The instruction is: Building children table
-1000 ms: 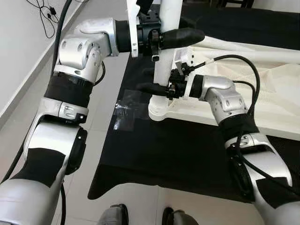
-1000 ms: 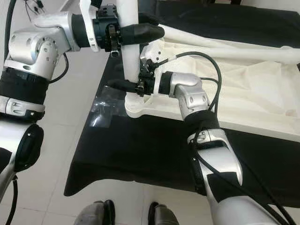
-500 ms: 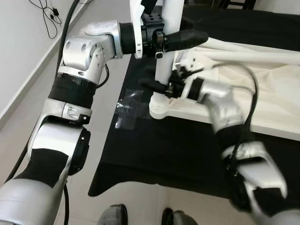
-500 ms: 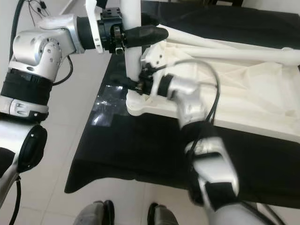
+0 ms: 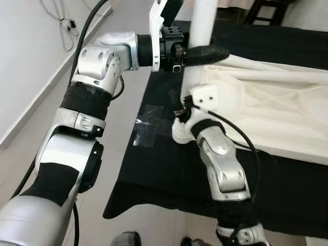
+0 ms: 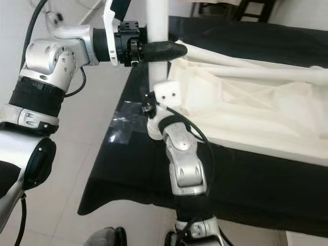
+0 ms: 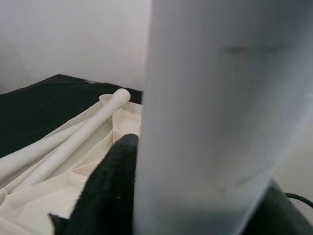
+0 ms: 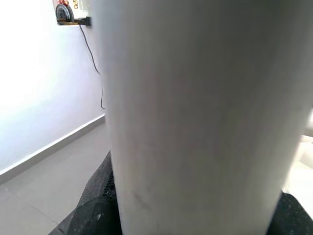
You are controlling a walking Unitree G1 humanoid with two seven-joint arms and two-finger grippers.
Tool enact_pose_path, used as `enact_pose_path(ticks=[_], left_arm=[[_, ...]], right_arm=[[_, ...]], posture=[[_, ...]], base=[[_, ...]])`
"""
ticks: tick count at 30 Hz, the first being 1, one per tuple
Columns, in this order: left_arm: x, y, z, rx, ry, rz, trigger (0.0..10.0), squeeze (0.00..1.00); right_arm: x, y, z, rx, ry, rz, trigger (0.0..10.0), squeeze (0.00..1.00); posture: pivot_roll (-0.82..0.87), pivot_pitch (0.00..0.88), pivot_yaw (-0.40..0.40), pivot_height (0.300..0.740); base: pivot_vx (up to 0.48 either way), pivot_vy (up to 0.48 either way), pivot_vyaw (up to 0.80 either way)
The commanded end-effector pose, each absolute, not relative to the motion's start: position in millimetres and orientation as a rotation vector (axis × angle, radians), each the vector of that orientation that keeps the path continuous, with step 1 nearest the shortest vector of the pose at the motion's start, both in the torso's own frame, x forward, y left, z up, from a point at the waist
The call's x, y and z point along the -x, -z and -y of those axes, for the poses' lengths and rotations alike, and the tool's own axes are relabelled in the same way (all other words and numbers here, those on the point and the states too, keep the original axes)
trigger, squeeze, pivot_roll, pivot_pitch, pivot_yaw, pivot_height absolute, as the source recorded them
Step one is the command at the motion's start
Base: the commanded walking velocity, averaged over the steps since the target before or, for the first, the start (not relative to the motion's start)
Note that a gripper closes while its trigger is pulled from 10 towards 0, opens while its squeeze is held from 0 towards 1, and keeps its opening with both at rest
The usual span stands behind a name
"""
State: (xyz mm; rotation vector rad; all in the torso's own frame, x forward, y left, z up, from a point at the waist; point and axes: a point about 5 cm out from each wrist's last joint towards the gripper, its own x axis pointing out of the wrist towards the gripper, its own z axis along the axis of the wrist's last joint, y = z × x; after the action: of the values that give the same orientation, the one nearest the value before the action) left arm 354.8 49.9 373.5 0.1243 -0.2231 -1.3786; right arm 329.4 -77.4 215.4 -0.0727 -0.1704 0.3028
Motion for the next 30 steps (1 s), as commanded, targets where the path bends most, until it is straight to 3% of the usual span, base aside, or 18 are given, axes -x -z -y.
enact_pose_path(ticks=[1,5,6,7,8,11,12,14,15,22,23,24,25,30], left_arm=[[-353.7,-373.3,-48.7,-0.16,1.389,0.215,0.0,0.0],[-354.1,-370.7,-49.1,-0.175,1.391,0.206,0.0,0.0],[-354.4,-370.1,-48.8,-0.179,1.393,0.204,0.0,0.0],[-354.6,-369.9,-48.6,-0.181,1.394,0.204,0.0,0.0],[-354.7,-370.0,-48.1,-0.185,1.397,0.205,0.0,0.0],[-354.7,-370.2,-47.8,-0.187,1.399,0.205,0.0,0.0],[-354.6,-370.4,-47.3,-0.19,1.402,0.206,0.0,0.0],[-354.4,-370.3,-46.2,-0.195,1.413,0.206,0.0,0.0],[-354.1,-369.8,-45.6,-0.2,1.421,0.206,0.0,0.0],[-350.5,-370.8,-42.4,-0.203,1.467,0.211,0.0,0.0],[-349.0,-370.6,-41.0,-0.204,1.485,0.21,0.0,0.0],[-348.2,-370.4,-40.1,-0.205,1.497,0.209,0.0,0.0],[-347.4,-370.1,-39.0,-0.207,1.506,0.208,0.0,0.0],[-346.5,-369.9,-36.8,-0.213,1.517,0.207,0.0,0.0]], right_arm=[[-328.3,-171.2,75.8,0.06,-0.271,-0.069,0.0,0.0],[-326.0,-180.9,78.0,0.048,-0.227,-0.082,0.0,0.0],[-328.7,-184.1,80.3,0.053,-0.224,-0.076,1.7,0.0],[-330.4,-186.0,81.7,0.057,-0.222,-0.072,1.7,0.0],[-334.1,-189.3,84.8,0.054,-0.221,-0.065,4.9,0.0],[-336.8,-191.3,86.8,0.052,-0.221,-0.059,4.9,0.0],[-341.1,-195.9,89.7,0.045,-0.234,-0.044,10.0,0.0],[-353.4,-210.9,96.3,0.047,-0.316,0.024,10.0,0.0],[-359.1,-220.5,100.8,0.057,-0.371,0.064,10.0,1.0],[-370.5,-264.1,113.2,0.138,-0.696,0.212,10.0,1.0],[-371.9,-272.0,115.0,0.185,-0.767,0.234,10.0,0.87],[-372.9,-276.6,116.1,0.218,-0.813,0.244,10.0,0.87],[-375.3,-278.4,116.5,0.238,-0.855,0.234,10.0,0.0],[-379.7,-282.7,115.9,0.232,-0.921,0.224,10.0,0.0]], posture=[[0.07,0.183,-0.006,0.74],[0.07,0.181,-0.003,0.74],[0.07,0.18,-0.002,0.74],[0.07,0.18,-0.002,0.74],[0.08,0.18,-0.001,0.74],[0.08,0.18,-0.001,0.74],[0.08,0.181,0.002,0.74],[0.08,0.179,0.005,0.74],[0.08,0.178,0.007,0.74],[0.08,0.177,0.012,0.74],[0.08,0.177,0.014,0.74],[0.08,0.177,0.014,0.74],[0.08,0.177,0.015,0.74],[0.09,0.18,0.016,0.74]], base=[[0.0,0.0,0.0],[0.0,0.0,0.0],[0.0,0.0,0.0],[0.0,0.0,0.0],[0.0,0.0,0.0],[0.0,0.0,0.0],[0.0,0.0,0.0],[0.0,0.0,0.0],[0.0,0.0,0.0],[0.0,0.0,0.0],[0.0,0.0,0.0],[0.0,0.0,0.0],[0.0,0.0,0.0],[0.0,0.0,0.0]])
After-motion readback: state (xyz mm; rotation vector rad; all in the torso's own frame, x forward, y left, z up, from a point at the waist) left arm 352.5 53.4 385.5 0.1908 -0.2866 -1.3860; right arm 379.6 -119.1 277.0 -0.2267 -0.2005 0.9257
